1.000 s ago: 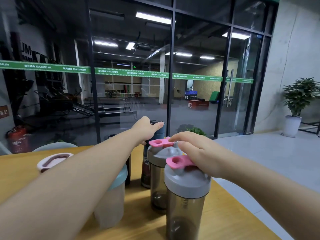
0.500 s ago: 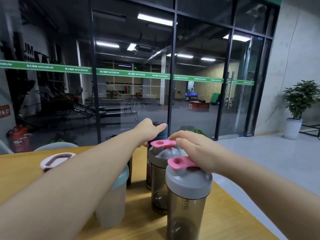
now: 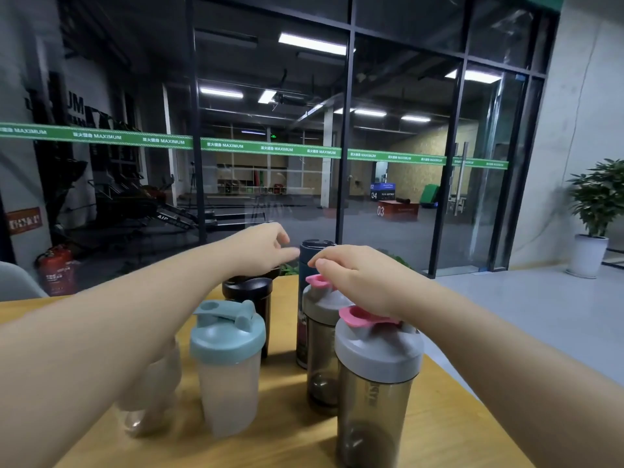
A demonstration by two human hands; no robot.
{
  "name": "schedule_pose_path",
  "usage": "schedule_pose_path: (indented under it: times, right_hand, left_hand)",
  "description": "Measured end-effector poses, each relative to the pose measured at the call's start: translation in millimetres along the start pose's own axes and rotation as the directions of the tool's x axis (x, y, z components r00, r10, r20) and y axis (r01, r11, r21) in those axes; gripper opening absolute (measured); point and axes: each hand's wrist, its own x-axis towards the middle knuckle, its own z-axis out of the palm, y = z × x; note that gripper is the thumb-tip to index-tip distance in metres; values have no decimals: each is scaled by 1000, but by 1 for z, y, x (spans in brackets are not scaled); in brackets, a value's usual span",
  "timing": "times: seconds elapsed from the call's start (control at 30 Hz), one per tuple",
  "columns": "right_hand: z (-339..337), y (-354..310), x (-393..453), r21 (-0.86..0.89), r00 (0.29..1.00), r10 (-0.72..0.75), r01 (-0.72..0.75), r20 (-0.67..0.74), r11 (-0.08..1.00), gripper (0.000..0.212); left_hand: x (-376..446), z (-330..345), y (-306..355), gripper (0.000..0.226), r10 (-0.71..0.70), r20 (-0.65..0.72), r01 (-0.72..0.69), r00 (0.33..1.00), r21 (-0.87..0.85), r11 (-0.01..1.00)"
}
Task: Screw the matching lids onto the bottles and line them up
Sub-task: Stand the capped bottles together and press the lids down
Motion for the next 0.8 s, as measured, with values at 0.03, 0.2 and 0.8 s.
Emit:
schedule_pose_path:
  times: [0.03, 0.2, 0.8]
  right_hand:
    - [1, 0, 2, 9, 1000, 10, -10, -8, 1000, 36]
    - [6, -4, 13, 54, 998, 58, -56, -30, 997, 39]
    - [26, 4, 30, 147, 976, 219, -217, -2, 965, 39]
  left_hand:
    - [-8, -3, -5, 45, 5, 27, -7, 1000, 46, 999]
    - [-47, -14, -28, 45, -24, 189, -20, 982, 226, 974]
    - [-78, 3, -54, 46, -11, 182, -34, 983, 239, 970]
